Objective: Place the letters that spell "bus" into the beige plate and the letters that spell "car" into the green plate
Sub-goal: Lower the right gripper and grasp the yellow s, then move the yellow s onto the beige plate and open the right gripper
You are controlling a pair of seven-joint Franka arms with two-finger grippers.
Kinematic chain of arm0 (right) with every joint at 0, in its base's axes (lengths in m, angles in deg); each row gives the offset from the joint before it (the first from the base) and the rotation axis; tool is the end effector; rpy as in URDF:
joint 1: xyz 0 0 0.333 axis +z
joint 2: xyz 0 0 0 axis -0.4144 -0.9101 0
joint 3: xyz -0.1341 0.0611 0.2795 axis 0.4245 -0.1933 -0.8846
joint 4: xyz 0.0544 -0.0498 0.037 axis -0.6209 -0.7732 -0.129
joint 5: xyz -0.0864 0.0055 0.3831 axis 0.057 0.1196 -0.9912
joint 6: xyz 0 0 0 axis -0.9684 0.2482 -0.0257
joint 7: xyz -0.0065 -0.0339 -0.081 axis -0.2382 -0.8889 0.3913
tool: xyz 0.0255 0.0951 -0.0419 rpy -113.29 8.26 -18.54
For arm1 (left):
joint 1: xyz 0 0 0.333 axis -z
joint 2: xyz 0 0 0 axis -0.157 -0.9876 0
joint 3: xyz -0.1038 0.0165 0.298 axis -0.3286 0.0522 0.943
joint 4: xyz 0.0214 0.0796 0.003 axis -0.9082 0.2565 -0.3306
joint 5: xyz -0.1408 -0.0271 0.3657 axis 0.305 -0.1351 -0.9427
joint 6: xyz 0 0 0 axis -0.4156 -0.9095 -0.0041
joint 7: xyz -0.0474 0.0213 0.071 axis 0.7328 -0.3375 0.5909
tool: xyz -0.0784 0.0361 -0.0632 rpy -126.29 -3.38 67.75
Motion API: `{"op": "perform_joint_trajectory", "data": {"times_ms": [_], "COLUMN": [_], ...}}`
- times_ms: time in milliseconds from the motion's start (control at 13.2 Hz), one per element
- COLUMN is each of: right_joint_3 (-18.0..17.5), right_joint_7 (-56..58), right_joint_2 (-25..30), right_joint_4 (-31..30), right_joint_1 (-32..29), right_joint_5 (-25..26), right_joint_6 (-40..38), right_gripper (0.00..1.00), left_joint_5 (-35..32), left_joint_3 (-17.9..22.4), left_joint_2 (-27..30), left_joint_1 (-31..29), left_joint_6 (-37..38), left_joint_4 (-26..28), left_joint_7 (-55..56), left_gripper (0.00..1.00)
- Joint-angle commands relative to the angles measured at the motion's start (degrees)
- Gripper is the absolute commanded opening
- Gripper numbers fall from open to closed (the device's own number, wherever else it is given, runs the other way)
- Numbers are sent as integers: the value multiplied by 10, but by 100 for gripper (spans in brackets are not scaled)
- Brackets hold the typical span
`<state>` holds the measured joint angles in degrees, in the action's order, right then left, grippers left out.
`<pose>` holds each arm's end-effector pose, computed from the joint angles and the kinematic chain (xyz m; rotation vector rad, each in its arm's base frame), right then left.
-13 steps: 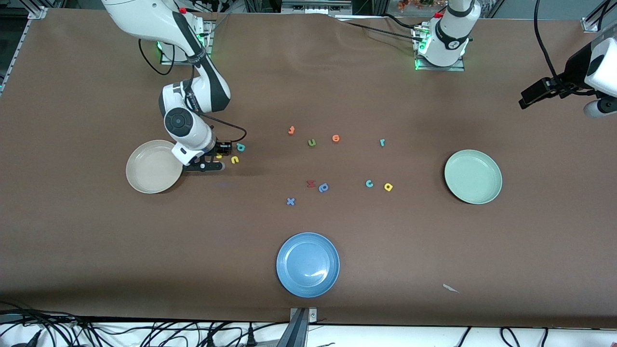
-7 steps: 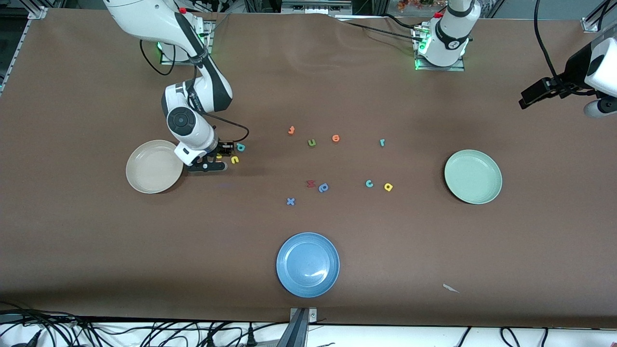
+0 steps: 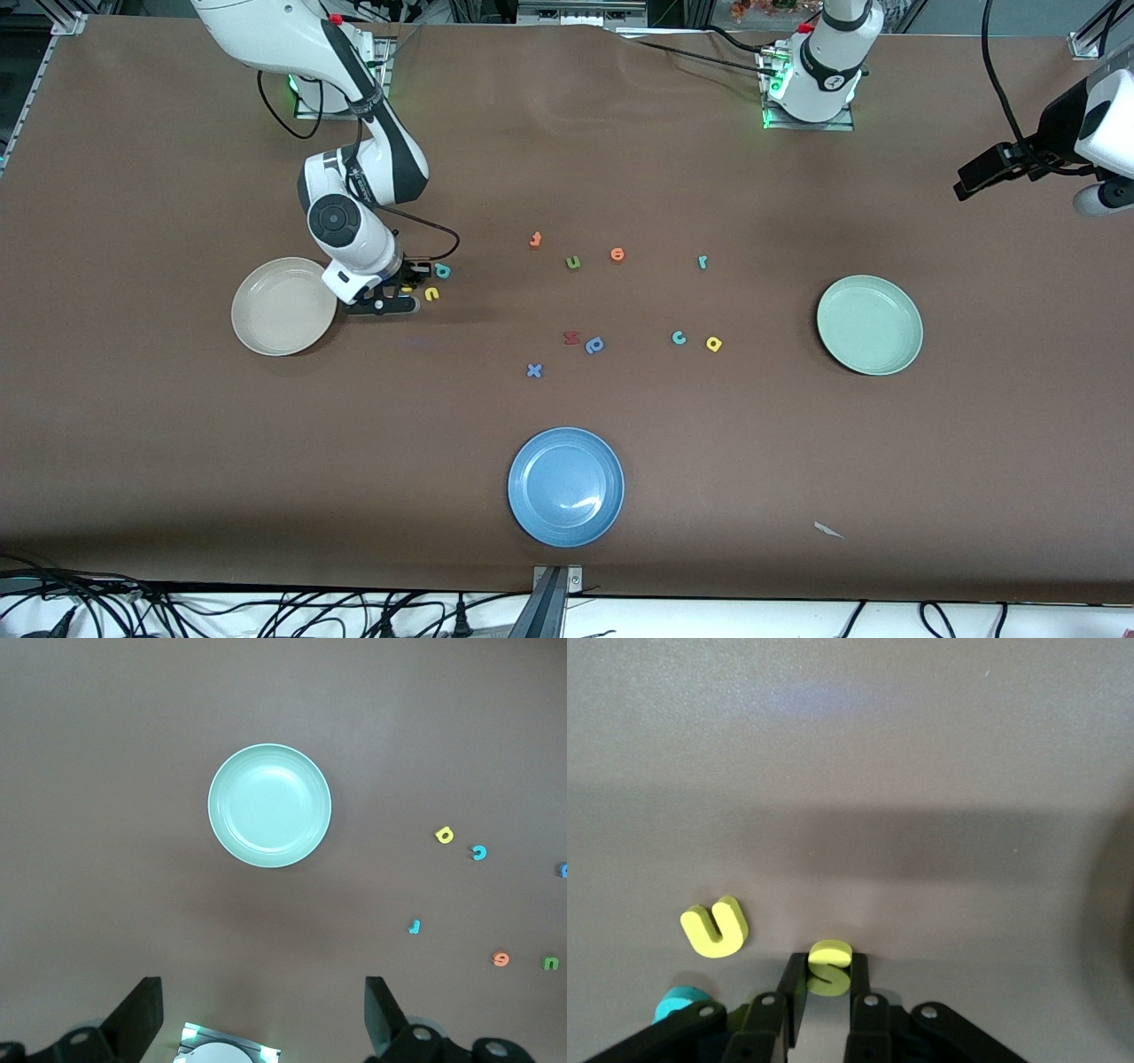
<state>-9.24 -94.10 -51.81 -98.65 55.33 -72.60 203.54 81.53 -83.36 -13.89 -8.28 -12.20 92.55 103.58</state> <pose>0.4901 0.2152 0.1754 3.1098 0.1051 -0.1859 0.5136 -0.0038 0.6087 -3.0834 -0.4611 0.1740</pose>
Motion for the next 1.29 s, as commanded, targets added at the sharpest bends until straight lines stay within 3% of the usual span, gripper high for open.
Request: {"op": "perform_joint_trajectory", "data": {"times_ms": [0, 227, 455, 607, 910, 1213], "right_joint_3": [0, 4, 42, 74, 182, 193], "right_joint_7": [12, 14, 14, 37, 193, 276], "right_joint_2": [-8, 19, 29, 28, 20, -47], "right_joint_4": [-5, 8, 126, 181, 196, 192], "right_joint_1": [-1, -1, -3, -6, -11, -62], "right_joint_5": [-10, -11, -10, -8, -5, -4], "right_joint_6": [7, -26, -237, -314, -328, -259], "right_gripper": [16, 15, 15, 15, 15, 16], "left_joint_5": [9, 9, 9, 9, 9, 9], "left_joint_3": [1, 1, 1, 1, 1, 1], "left_joint_2": [-7, -7, -7, -7, -7, -7], "left_joint_1": [0, 0, 0, 0, 0, 0], "left_joint_6": [14, 14, 14, 14, 14, 14], "left_joint_4": [-18, -18, -18, -18, -18, -18], "left_joint_7": [4, 4, 4, 4, 4, 4], "left_gripper": [100, 100, 100, 100, 100, 100]}}
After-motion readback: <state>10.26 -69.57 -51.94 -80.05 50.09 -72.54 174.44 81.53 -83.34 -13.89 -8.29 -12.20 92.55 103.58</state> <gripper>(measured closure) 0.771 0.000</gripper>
